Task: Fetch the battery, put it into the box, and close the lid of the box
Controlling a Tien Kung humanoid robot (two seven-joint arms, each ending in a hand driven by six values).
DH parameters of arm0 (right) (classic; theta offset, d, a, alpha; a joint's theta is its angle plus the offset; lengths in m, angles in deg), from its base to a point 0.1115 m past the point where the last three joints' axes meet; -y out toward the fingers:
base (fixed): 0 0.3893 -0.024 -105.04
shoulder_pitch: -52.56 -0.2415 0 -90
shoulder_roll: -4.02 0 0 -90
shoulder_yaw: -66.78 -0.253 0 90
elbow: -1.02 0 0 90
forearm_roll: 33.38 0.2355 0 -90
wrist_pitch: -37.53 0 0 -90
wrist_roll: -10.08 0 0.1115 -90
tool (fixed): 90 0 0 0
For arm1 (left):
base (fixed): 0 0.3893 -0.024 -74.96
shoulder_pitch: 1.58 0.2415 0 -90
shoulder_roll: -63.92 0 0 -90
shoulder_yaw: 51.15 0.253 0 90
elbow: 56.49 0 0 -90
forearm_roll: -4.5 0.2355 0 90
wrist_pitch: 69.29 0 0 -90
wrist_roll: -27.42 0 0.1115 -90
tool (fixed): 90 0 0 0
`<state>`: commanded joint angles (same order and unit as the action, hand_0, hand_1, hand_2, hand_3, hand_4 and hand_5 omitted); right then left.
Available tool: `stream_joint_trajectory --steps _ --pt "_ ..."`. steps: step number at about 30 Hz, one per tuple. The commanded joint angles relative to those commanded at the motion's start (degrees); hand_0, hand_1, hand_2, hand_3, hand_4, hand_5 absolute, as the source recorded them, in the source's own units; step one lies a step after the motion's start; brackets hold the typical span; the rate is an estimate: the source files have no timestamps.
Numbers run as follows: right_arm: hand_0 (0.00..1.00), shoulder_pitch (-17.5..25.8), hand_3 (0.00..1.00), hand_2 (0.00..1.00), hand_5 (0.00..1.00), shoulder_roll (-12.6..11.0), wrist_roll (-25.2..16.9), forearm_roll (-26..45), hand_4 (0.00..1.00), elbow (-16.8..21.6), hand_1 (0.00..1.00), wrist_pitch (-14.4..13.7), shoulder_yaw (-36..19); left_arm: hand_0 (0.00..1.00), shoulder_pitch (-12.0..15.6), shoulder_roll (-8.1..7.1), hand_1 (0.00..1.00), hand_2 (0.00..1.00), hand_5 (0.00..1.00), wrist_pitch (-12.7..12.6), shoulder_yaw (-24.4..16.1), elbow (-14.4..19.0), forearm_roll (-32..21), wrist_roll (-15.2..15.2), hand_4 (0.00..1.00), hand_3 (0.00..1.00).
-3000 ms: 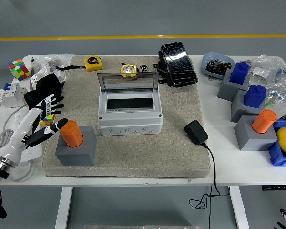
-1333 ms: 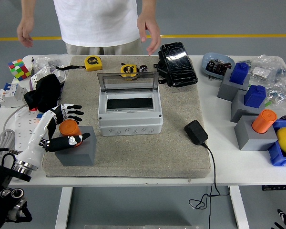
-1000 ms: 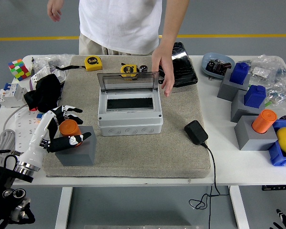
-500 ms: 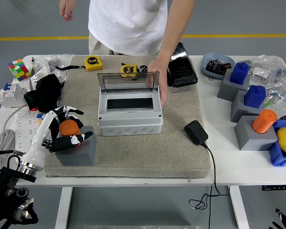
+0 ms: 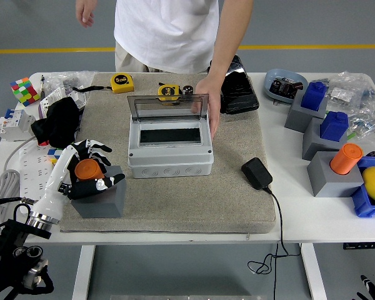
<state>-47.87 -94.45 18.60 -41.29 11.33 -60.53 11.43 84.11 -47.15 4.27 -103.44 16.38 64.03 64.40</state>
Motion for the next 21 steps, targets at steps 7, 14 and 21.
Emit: stream_joint_trajectory --steps 7,14,21 --pt "0.638 0.25 0.569 0.645 0.545 0.22 -0.33 0.23 0.97 0.0 0.647 0.2 0.24 0.123 -0.14 0.14 0.128 0.312 0.002 -0.57 0.34 0.25 0.01 0.0 0.988 0.392" --pt "0.637 0.11 0.568 0.645 0.543 0.22 -0.58 0.31 0.97 0.0 0.647 0.21 0.35 0.125 -0.61 0.29 0.126 0.304 0.002 -0.74 0.34 1.62 0.35 0.0 0.965 0.385" --pt "0.639 0.18 0.569 0.645 0.543 0.27 -0.6 0.29 0.97 0.0 0.647 0.12 0.11 0.121 -1.27 -0.34 0.122 0.3 0.002 -0.69 0.35 4.45 2.12 -0.03 0.959 0.381"
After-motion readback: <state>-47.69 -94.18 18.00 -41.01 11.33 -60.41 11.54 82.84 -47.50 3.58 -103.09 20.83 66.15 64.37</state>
